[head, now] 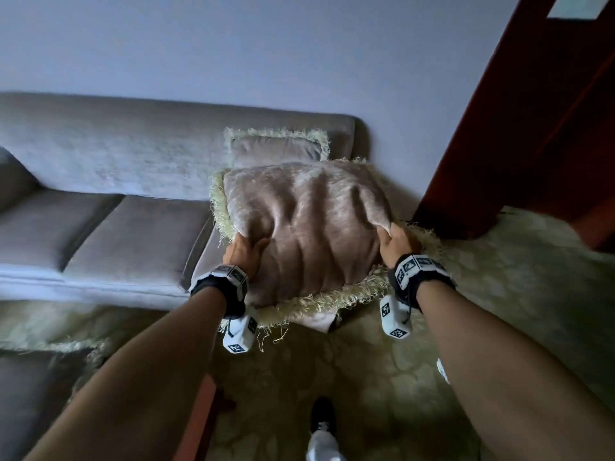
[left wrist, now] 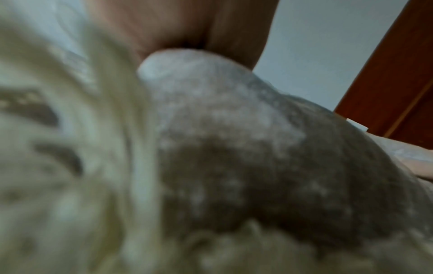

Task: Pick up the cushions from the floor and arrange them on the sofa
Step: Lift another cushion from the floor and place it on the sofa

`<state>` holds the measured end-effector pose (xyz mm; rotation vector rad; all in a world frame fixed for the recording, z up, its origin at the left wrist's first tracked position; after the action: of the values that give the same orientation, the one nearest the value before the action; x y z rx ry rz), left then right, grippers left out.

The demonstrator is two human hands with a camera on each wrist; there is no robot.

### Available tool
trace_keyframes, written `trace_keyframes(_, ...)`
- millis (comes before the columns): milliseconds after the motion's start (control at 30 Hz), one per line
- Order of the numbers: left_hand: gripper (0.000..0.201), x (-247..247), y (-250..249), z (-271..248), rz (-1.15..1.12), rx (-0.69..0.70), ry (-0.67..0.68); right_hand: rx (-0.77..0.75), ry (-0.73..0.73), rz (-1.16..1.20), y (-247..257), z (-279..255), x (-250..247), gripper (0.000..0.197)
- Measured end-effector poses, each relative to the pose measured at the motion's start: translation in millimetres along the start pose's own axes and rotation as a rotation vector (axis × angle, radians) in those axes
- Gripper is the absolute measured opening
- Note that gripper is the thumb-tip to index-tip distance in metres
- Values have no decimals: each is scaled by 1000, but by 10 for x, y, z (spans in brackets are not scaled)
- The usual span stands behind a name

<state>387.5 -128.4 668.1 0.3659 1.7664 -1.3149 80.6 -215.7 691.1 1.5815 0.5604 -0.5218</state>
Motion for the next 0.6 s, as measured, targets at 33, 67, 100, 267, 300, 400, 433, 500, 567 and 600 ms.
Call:
trace_keyframes(33, 57, -81, 21, 115, 13, -9, -17, -12, 9, 15, 101, 119, 77, 51)
trace_keyframes(67, 56, -155, 41, 234, 22, -19, -35, -25, 22, 25, 196, 247, 156, 50)
trace_keyframes(100, 55, -224, 64, 348, 25, -27, -53, -44, 40, 34, 293, 379, 245, 49)
trace_keyframes(267, 56, -561, 167, 933, 44, -97, -149, -103, 136, 62, 795, 1061, 659, 49)
trace_keyframes(300, 55, -620, 179, 1041, 44, -107, -167, -125, 149, 57, 894, 1187, 732, 48)
trace_keyframes(400, 54, -781, 240, 1315, 36, -159, -218, -172, 182, 39, 1187, 1516, 963, 48)
trace_keyframes(433, 54, -839, 279, 1396, 33, -175, -237, -176, 199, 32, 1291, 1596, 1044, 48)
trace_keyframes(500, 55, -932, 379, 1561, 32, -195, -264, -197, 230, 18, 1485, 1756, 1212, 48)
trace_keyframes(567, 55, -1028, 499, 1752, 33, -226, -286, -232, 255, -1, 1681, 1916, 1391, 48)
trace_keyframes(600, 55, -1068, 573, 1842, 31, -247, -295, -235, 266, -3, 1763, 1990, 1486, 49)
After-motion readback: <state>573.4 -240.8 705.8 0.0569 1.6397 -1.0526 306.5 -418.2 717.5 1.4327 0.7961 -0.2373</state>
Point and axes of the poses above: each hand's wrist, its own z-axis towards the middle knuckle, its own x-axis out of the palm, y = z × x, the point moved 3 cm from there along z, towards the middle knuckle, and after that the axes turned 5 degrees about z, right-handed, at the moved point
